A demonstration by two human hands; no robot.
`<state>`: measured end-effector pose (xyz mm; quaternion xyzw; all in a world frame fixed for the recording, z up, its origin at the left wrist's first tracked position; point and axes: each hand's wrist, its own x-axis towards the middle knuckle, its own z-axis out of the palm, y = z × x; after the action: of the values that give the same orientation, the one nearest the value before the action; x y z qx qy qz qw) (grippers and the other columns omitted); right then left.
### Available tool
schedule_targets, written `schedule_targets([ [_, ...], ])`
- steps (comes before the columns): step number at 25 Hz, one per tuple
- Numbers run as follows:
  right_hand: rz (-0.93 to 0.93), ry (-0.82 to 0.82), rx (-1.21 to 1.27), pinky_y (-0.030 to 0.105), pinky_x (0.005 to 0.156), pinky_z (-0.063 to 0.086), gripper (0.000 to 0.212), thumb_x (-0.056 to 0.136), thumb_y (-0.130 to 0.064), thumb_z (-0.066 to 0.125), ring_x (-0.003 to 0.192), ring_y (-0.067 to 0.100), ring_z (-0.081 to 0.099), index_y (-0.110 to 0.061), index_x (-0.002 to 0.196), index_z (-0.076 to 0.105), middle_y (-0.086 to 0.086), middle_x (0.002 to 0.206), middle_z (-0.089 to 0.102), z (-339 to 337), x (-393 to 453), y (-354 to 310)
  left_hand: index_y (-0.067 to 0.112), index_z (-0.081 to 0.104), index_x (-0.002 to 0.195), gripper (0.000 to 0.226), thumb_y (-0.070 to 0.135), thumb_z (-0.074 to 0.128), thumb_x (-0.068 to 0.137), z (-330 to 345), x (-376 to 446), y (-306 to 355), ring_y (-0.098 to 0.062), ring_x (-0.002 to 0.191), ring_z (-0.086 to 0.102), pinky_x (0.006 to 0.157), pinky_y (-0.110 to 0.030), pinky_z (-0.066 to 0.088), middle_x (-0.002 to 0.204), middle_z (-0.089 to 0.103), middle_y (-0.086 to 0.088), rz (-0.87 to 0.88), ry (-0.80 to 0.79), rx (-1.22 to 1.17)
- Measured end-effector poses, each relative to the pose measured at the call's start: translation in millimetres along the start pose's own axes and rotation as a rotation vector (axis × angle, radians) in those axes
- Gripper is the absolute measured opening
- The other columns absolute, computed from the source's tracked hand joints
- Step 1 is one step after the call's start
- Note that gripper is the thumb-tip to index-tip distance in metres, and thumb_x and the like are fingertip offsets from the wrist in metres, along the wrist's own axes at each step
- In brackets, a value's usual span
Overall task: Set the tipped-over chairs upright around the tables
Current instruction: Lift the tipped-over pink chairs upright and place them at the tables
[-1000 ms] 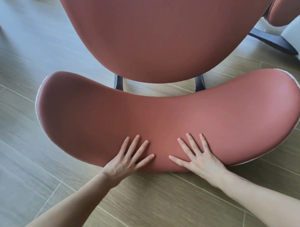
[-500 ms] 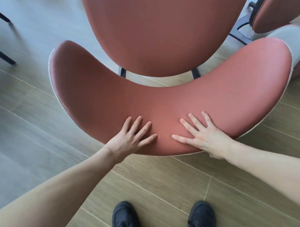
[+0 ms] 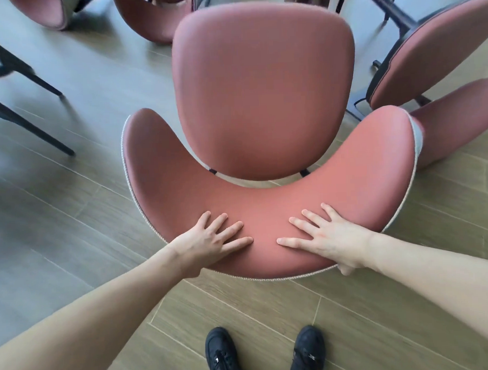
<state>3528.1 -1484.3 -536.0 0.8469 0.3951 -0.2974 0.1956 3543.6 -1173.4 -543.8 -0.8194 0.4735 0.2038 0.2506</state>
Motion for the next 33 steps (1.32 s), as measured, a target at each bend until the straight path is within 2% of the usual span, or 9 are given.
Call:
schedule_targets([
  [4, -0.007, 0.009, 0.078, 0.062, 0.115, 0.011, 0.135, 0.065, -0.019, 0.076, 0.151, 0.033, 0.012, -0.051, 0.139, -0.033, 0.008, 0.165, 0.000, -58, -21, 37, 0.035, -0.019, 0.154, 0.121, 0.013, 0.072, 0.077, -57, -20, -57, -0.032, 0.151, 0.016, 0.118, -0.050, 0.023, 0.168, 0.002, -0.001, 0.010, -0.037, -0.045],
  [8, 0.142, 0.086, 0.073, 0.057, 0.116, 0.017, 0.119, 0.071, -0.018, 0.072, 0.148, 0.026, 0.021, -0.040, 0.152, -0.013, 0.000, 0.164, 0.014, -99, -30, 74, 0.036, -0.009, 0.157, 0.108, 0.009, 0.065, 0.082, -97, -16, -97, -0.029, 0.146, 0.027, 0.115, -0.042, 0.028, 0.166, 0.014, 0.003, -0.123, 0.016, -0.036],
  [12, 0.385, 0.286, 0.125, 0.056, 0.117, 0.018, 0.092, 0.077, -0.015, 0.068, 0.141, 0.024, 0.032, -0.029, 0.153, 0.017, 0.001, 0.152, 0.036, -132, -22, 103, 0.023, 0.024, 0.147, 0.077, 0.010, 0.060, 0.080, -136, 12, -113, -0.031, 0.121, 0.046, 0.098, -0.041, 0.038, 0.138, 0.047, -0.004, -0.400, 0.147, -0.040],
  [15, 0.594, 0.424, 0.219, 0.055, 0.119, 0.012, 0.082, 0.079, -0.020, 0.065, 0.145, 0.025, 0.024, -0.021, 0.150, 0.023, 0.007, 0.152, 0.034, -151, -6, 123, 0.012, 0.040, 0.131, 0.056, 0.022, 0.061, 0.081, -166, 44, -127, -0.032, 0.126, 0.043, 0.105, -0.046, 0.033, 0.130, 0.050, -0.009, -0.626, 0.228, -0.179],
  [18, 0.671, 0.462, 0.317, 0.055, 0.120, 0.010, 0.082, 0.083, -0.030, 0.065, 0.148, 0.026, 0.016, -0.017, 0.151, 0.021, 0.008, 0.154, 0.029, -174, 12, 157, 0.012, 0.044, 0.128, 0.050, 0.030, 0.062, 0.084, -189, 71, -169, -0.030, 0.131, 0.041, 0.109, -0.045, 0.029, 0.131, 0.052, -0.008, -0.675, 0.283, -0.284],
  [24, 0.700, 0.383, 0.371, 0.056, 0.120, 0.008, 0.089, 0.078, -0.038, 0.069, 0.147, 0.027, 0.017, -0.017, 0.150, 0.021, 0.009, 0.153, 0.030, -206, 41, 222, 0.013, 0.045, 0.128, 0.058, 0.035, 0.068, 0.080, -209, 111, -231, -0.031, 0.134, 0.040, 0.117, -0.050, 0.024, 0.134, 0.052, -0.011, -0.686, 0.273, -0.348],
  [28, 0.699, 0.408, 0.427, 0.056, 0.121, 0.005, 0.089, 0.076, -0.044, 0.064, 0.147, 0.026, 0.017, -0.017, 0.150, 0.023, 0.009, 0.153, 0.030, -213, 53, 248, 0.014, 0.045, 0.131, 0.078, 0.057, 0.072, 0.072, -214, 126, -254, -0.031, 0.136, 0.037, 0.119, -0.050, 0.017, 0.135, 0.051, -0.011, -0.679, 0.297, -0.403],
  [31, 0.689, 0.419, 0.519, 0.056, 0.121, -0.001, 0.092, 0.074, -0.059, 0.057, 0.148, 0.025, 0.015, -0.019, 0.151, 0.024, 0.009, 0.154, 0.030, -219, 63, 268, 0.014, 0.049, 0.129, 0.095, 0.089, 0.046, 0.070, -219, 137, -272, -0.032, 0.138, 0.036, 0.119, -0.052, 0.014, 0.138, 0.051, -0.015, -0.674, 0.319, -0.517],
  [33, 0.694, 0.423, 0.597, 0.054, 0.120, -0.004, 0.094, 0.076, -0.074, 0.046, 0.149, 0.024, 0.013, -0.021, 0.152, 0.026, 0.008, 0.157, 0.028, -222, 68, 281, 0.015, 0.050, 0.132, 0.099, 0.091, 0.019, 0.076, -221, 143, -284, -0.034, 0.139, 0.034, 0.118, -0.054, 0.012, 0.141, 0.049, -0.017, -0.680, 0.308, -0.575],
])
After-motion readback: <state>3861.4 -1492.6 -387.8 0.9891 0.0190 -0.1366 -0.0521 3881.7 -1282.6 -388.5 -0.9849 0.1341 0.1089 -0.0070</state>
